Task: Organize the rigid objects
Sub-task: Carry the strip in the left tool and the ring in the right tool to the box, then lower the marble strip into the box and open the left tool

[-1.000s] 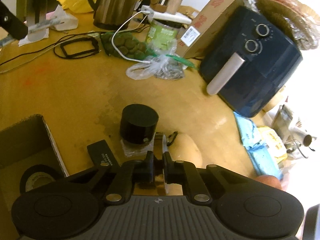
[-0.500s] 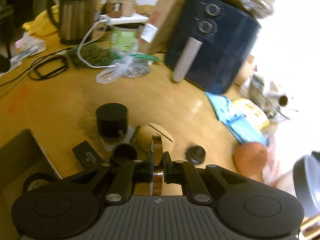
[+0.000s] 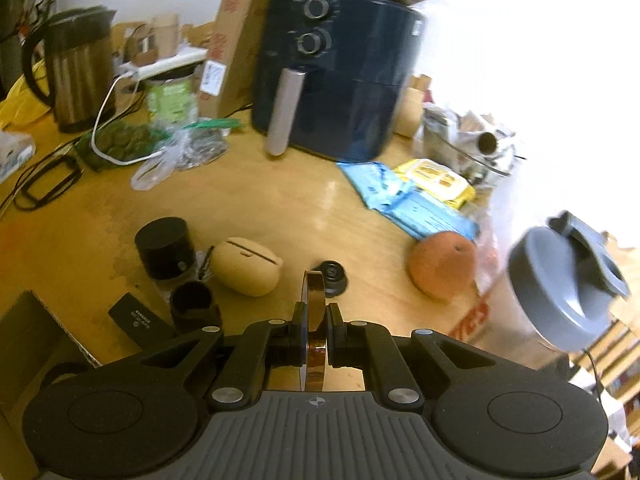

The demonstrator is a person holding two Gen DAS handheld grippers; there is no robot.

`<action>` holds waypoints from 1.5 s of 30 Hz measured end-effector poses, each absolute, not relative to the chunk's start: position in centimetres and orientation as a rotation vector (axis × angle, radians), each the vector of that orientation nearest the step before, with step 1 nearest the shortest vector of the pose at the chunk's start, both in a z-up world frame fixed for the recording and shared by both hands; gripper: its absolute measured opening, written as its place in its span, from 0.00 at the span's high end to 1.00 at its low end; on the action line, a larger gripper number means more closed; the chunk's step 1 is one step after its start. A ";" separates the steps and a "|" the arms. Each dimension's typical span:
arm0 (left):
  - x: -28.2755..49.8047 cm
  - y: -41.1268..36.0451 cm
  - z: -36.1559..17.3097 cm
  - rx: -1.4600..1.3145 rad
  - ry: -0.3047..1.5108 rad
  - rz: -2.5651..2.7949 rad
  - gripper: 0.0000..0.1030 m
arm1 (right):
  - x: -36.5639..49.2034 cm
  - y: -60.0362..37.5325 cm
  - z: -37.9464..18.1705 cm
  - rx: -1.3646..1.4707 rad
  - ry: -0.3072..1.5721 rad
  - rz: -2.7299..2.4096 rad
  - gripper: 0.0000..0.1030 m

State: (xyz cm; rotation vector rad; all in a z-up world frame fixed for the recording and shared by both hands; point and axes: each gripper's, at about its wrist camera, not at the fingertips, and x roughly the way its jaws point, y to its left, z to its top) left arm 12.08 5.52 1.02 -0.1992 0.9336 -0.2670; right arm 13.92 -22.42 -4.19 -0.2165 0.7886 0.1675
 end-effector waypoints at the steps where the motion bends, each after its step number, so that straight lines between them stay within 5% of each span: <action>1: 12.0 5.4 1.1 -0.198 0.933 -0.272 0.85 | 13.7 -22.7 -4.0 -0.206 0.786 0.158 0.89; 19: 10.4 4.1 0.4 -0.188 0.962 -0.359 0.85 | 9.3 -25.6 0.7 0.098 0.758 0.160 0.89; 42: 7.9 2.6 -3.9 -0.159 1.102 -0.386 0.85 | 2.6 -24.7 -0.3 0.304 0.835 0.247 0.89; 45: 8.0 2.2 -4.2 -0.117 1.107 -0.369 0.74 | 1.8 -24.4 -0.6 0.307 0.855 0.257 0.89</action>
